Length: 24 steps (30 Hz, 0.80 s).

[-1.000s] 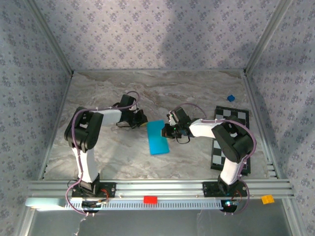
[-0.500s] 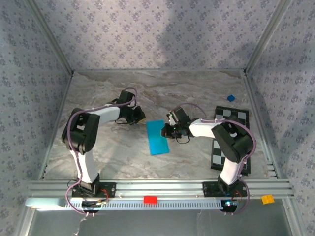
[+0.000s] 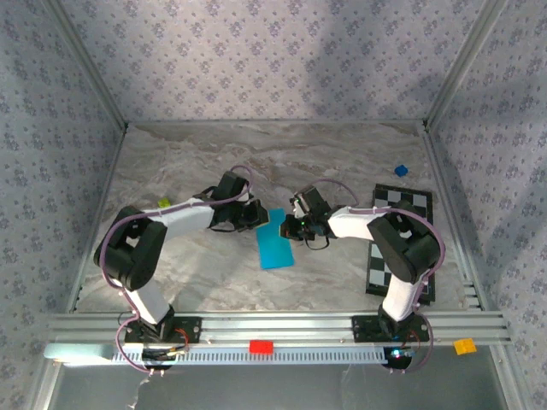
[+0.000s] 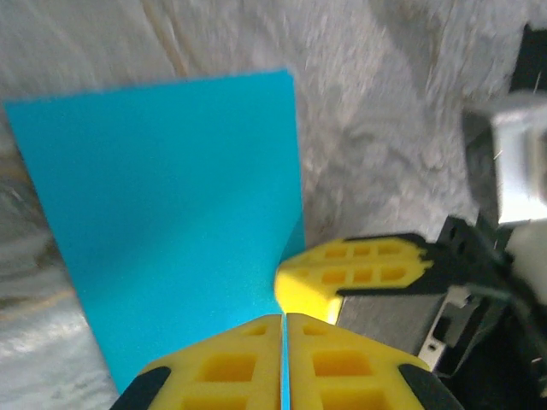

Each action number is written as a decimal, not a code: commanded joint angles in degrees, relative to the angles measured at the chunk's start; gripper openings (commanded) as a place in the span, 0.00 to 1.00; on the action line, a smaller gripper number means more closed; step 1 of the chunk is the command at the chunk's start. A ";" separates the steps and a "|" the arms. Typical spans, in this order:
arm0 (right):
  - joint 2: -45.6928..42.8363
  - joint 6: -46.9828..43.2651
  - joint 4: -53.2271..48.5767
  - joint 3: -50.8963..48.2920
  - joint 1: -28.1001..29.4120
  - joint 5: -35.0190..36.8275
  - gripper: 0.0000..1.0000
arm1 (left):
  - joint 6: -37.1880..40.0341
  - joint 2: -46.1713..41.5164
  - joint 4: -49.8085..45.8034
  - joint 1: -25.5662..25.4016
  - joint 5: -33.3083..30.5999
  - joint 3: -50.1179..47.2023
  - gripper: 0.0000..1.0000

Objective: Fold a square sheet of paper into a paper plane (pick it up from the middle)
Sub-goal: First fold the square sheet of paper in half at the center of the table.

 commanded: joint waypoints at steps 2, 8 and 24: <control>3.31 0.02 -12.93 -3.60 0.28 6.63 0.00 | -2.13 1.81 5.80 -2.15 1.86 -2.60 0.10; 3.10 0.67 -12.30 -4.29 0.51 6.88 0.00 | -3.28 2.45 9.18 -2.90 0.12 -8.21 0.09; 3.32 1.78 -10.82 -6.45 0.41 7.73 0.00 | -0.04 -6.76 5.45 -2.82 -0.40 -11.08 0.13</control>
